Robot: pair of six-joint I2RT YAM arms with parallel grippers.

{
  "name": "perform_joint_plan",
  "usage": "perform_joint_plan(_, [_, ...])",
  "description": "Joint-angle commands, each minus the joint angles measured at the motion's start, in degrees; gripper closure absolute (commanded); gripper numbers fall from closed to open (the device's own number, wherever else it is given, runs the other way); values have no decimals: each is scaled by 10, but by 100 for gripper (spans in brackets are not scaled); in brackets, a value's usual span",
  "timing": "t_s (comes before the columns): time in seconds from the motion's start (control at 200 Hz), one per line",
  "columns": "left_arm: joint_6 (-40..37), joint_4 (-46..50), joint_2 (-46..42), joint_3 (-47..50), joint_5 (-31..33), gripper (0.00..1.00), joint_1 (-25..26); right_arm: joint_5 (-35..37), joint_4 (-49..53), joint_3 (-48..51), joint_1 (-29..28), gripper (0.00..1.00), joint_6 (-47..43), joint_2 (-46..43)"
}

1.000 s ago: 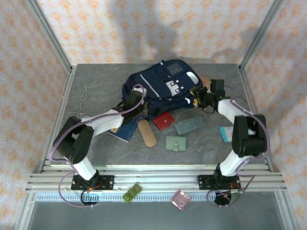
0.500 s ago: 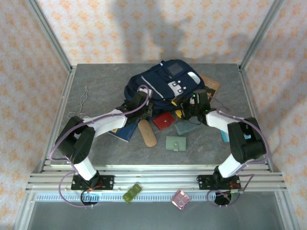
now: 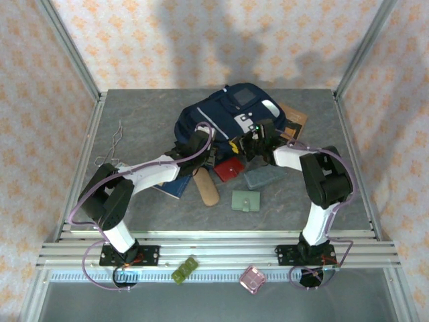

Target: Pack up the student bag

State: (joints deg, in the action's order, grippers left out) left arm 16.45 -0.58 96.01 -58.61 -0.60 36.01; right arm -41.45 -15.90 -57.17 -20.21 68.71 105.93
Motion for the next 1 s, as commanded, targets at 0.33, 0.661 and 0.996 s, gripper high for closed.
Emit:
perform_joint_plan(0.33, [33, 32, -88, 73, 125, 100, -82, 26, -13, 27, 30, 100, -43, -78])
perform_joint_plan(0.661, [40, 65, -152, 68, 145, 100, -111, 7, 14, -44, 33, 100, -72, -57])
perform_joint_plan(0.996, [26, 84, -260, 75, 103, 100, -54, -20, 119, -259, 31, 100, -139, 47])
